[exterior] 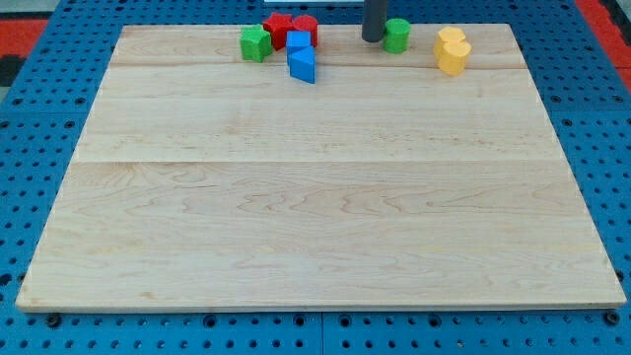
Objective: Push the green star into green circle
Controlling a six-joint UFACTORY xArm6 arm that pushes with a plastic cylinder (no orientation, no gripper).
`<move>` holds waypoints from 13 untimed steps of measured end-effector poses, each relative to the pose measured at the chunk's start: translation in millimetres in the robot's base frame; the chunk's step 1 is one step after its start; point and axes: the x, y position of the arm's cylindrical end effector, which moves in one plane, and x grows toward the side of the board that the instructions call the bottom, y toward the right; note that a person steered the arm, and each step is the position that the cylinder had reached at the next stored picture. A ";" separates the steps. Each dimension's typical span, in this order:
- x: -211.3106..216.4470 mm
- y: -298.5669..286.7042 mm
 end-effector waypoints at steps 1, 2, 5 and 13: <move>-12.0 -2.4; -4.5 41.4; 136.0 -39.0; 98.0 -186.8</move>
